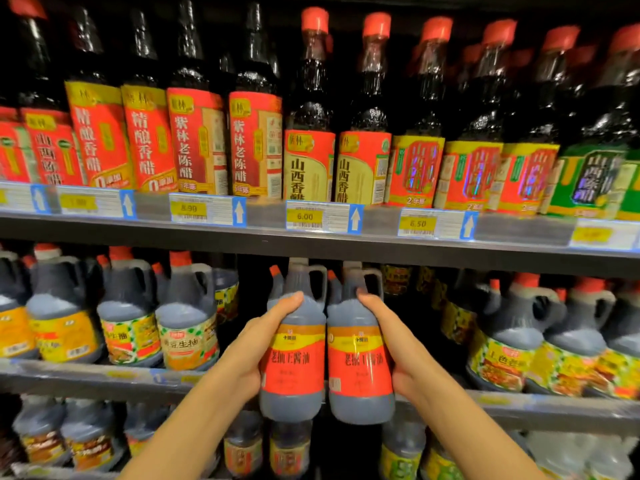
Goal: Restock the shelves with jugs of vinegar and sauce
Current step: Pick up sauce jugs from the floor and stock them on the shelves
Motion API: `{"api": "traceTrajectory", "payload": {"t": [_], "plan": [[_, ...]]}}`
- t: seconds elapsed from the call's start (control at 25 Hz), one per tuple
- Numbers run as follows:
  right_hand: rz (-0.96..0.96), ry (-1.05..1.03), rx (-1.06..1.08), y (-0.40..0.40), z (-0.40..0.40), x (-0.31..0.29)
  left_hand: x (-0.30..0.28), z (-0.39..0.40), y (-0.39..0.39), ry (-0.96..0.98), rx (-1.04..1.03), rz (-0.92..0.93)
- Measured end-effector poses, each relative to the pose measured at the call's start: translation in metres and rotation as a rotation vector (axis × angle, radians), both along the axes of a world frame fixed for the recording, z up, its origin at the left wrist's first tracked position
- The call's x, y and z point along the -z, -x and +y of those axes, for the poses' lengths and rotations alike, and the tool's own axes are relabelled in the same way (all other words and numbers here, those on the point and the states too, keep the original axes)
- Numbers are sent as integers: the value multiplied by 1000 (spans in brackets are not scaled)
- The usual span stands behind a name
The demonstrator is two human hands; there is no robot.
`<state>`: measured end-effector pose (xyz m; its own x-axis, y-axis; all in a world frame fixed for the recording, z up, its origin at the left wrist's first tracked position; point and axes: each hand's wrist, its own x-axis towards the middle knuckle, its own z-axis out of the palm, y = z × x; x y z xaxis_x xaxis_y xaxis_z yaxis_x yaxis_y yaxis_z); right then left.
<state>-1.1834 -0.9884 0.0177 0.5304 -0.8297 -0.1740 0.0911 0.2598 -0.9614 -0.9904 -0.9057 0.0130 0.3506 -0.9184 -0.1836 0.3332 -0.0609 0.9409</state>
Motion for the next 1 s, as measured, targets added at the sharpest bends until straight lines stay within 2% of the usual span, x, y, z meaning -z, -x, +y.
{"api": "traceTrajectory", "payload": {"t": [0.12,0.28,0.4,0.44,0.52,0.68,1.0], "plan": [[5,7,10,-13,-17,-6,-4,-10,-15,-42,-4,-62],[-81,14,-2,-29,-35,-12,-11,-18,-30,142,83,84],[-101,48,31,-39,-42,-10,-10,-26,-31,53,33,-11],[-94,68,53,-43,-44,-8,-9,-28,-32,15,29,28],[-100,110,85,-49,-46,-1,7,-31,-34,71,-5,49],[-163,199,121,-56,-50,17,22,-36,-36,104,-181,-60],[-172,294,140,-65,-48,50,47,-34,-56,172,-111,-190]]}}
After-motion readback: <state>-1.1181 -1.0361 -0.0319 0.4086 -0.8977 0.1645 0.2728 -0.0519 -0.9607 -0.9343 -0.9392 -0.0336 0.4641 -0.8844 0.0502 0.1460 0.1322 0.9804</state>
